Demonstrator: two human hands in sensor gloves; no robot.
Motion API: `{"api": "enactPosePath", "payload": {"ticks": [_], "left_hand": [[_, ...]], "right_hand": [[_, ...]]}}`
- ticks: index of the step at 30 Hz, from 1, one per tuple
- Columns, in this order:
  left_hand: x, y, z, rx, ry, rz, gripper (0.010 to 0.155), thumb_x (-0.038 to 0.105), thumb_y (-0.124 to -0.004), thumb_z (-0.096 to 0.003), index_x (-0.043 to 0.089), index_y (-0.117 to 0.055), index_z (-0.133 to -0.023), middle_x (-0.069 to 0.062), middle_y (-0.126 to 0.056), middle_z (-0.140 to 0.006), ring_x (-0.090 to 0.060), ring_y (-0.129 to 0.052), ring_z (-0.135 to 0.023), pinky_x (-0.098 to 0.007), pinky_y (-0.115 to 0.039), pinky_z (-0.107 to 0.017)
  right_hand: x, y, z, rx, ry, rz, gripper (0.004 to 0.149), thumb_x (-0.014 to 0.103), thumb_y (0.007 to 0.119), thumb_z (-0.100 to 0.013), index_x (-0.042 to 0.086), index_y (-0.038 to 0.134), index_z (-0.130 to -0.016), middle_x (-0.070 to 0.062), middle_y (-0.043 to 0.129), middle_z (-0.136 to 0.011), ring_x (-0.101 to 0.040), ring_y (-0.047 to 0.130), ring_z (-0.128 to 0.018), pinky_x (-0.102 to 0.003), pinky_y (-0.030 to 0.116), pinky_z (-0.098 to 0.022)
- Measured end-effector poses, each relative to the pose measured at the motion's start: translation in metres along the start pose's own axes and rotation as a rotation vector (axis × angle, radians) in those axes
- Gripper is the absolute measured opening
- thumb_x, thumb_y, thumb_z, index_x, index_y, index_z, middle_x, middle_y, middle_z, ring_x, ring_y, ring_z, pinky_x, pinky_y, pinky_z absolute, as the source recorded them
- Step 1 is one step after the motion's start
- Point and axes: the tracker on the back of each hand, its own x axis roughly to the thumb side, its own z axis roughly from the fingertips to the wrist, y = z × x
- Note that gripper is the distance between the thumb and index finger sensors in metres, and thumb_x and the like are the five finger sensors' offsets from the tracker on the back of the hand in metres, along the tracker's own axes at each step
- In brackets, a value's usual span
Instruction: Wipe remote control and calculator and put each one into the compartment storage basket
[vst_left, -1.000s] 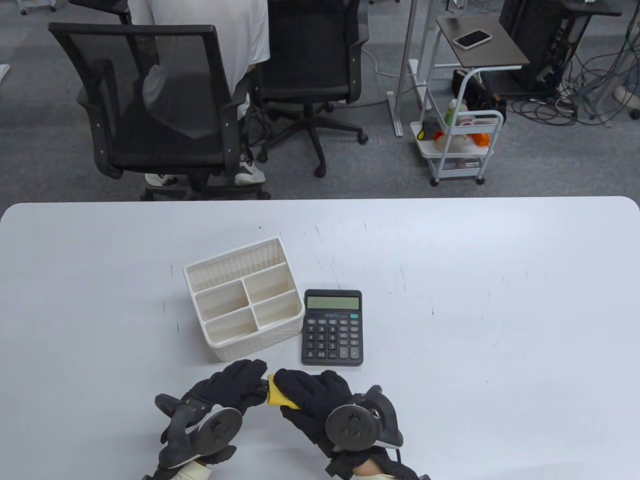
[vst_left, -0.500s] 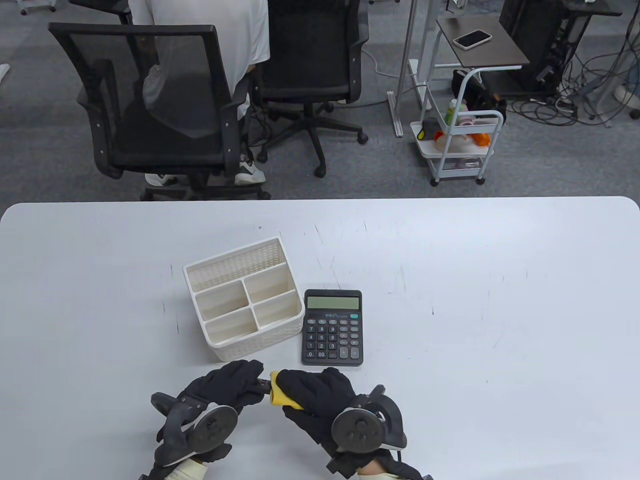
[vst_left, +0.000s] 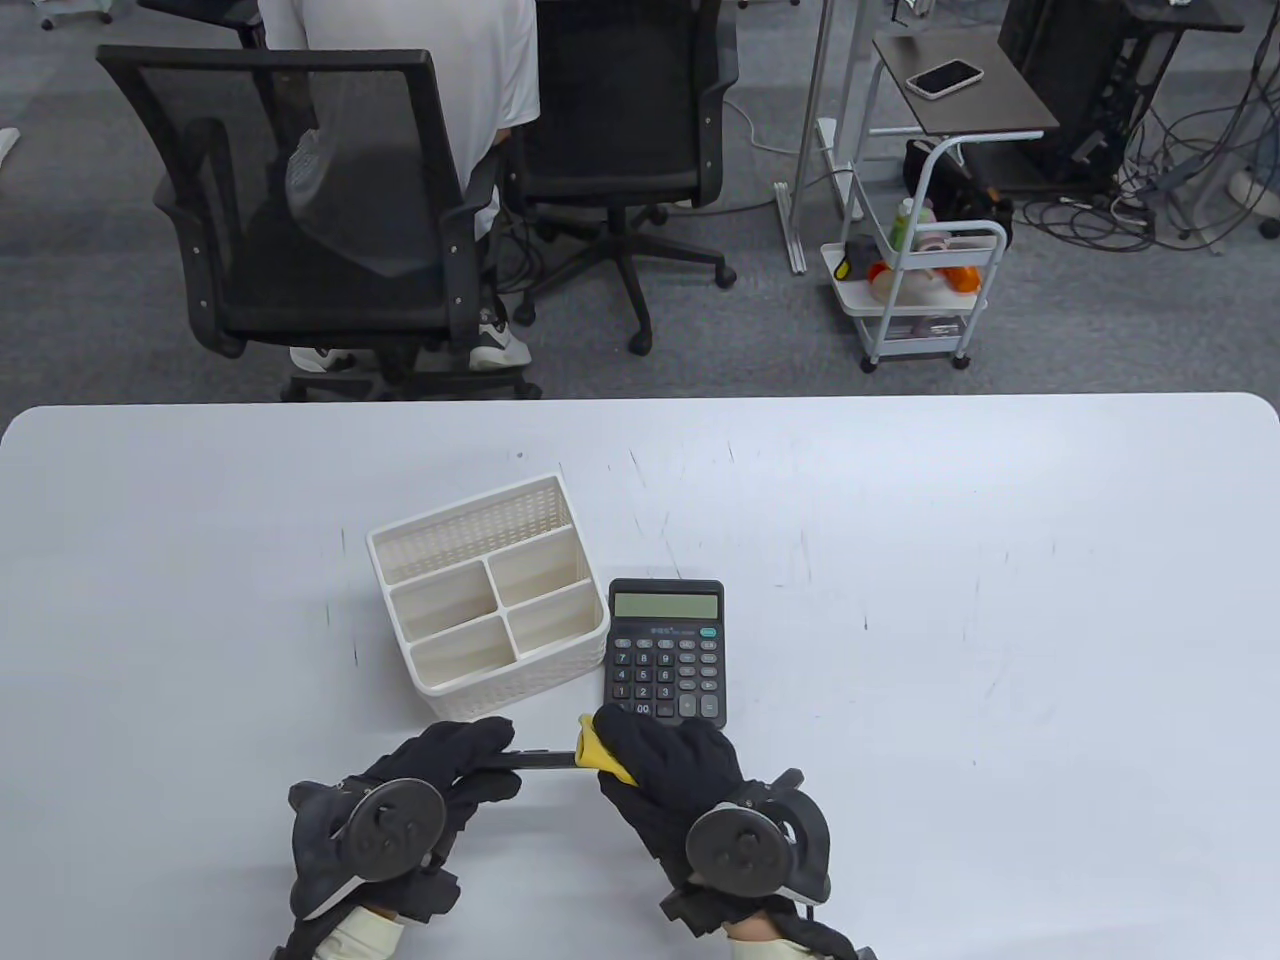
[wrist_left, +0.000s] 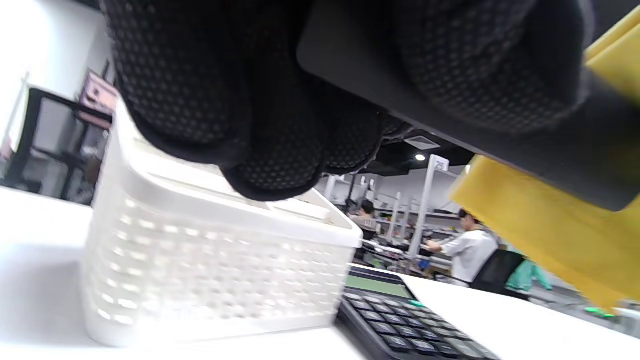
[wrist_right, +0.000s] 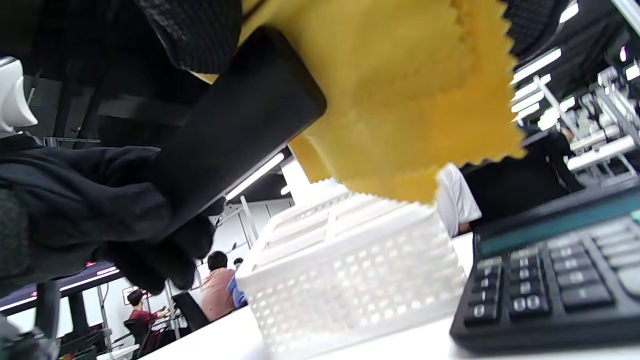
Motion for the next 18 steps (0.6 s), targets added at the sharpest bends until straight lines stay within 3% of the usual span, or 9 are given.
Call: {"api": "enactPosePath", "payload": {"ticks": [6,11,15,18], "left_hand": [[0.016,-0.004,0.001,-0.022,-0.063,0.013,0.053,0.045,-0.086,-0.037,0.03,-0.082,-0.088,-0.002,-0.098,-0.074,-0.014,-0.108,-0.05,-0.037,-0.095,-0.038],[0.012,-0.001,0.0,-0.042,-0.018,0.091,0.054,0.045,-0.086,-0.0368,0.029,-0.083,-0.088,-0.002,-0.1,-0.072,-0.013,-0.109,-0.048,-0.035,-0.096,-0.035],[0.002,-0.002,-0.001,-0.072,0.048,0.3,0.05,0.043,-0.085,-0.039,0.028,-0.085,-0.087,-0.005,-0.102,-0.07,-0.01,-0.11,-0.043,-0.033,-0.096,-0.032],[0.0,-0.001,-0.001,-0.07,0.082,0.349,0.049,0.043,-0.083,-0.0407,0.028,-0.084,-0.088,-0.006,-0.102,-0.069,-0.008,-0.11,-0.041,-0.032,-0.097,-0.031]], "right_hand": [[0.018,0.008,0.001,0.059,-0.099,0.096,0.052,0.032,0.07,-0.06,0.007,0.069,-0.105,-0.019,0.079,-0.102,-0.045,0.082,-0.084,-0.073,0.058,-0.06],[0.031,0.007,0.002,0.025,-0.207,0.163,0.053,0.032,0.07,-0.059,0.011,0.065,-0.107,-0.018,0.074,-0.107,-0.048,0.073,-0.092,-0.076,0.053,-0.061],[0.026,0.005,0.001,0.008,-0.166,0.198,0.053,0.032,0.07,-0.06,0.009,0.066,-0.107,-0.018,0.074,-0.107,-0.049,0.07,-0.094,-0.077,0.05,-0.061],[0.018,0.002,0.001,-0.015,-0.114,0.215,0.053,0.032,0.07,-0.06,0.009,0.066,-0.107,-0.019,0.074,-0.107,-0.048,0.071,-0.094,-0.077,0.051,-0.061]]}}
